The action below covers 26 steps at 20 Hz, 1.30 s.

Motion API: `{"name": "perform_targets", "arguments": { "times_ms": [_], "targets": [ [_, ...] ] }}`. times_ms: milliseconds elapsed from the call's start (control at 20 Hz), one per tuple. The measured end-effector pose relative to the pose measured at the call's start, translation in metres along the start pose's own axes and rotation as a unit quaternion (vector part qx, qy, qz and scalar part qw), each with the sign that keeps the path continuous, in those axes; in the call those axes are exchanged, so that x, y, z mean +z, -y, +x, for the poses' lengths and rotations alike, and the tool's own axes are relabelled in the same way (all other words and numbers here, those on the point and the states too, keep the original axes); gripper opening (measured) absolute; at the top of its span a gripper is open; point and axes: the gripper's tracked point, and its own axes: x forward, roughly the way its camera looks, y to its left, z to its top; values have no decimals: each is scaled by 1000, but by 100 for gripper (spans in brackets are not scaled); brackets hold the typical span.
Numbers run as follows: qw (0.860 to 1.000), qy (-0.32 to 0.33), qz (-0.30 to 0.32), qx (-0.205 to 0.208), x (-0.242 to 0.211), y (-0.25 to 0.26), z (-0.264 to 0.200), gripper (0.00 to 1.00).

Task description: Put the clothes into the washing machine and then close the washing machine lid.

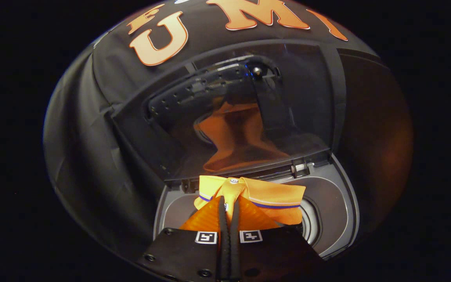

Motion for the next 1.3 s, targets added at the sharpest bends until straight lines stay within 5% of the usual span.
{"name": "perform_targets", "arguments": {
  "times_ms": [350,1000,1250,1300],
  "targets": [
    [996,-72,-41,-18,-36,9,24,8],
    [992,-111,-38,-39,-57,23,43,11],
    [991,-113,-50,-59,-55,34,41,100],
    [990,-114,-50,-59,-56,35,40,99]
  ]
}}
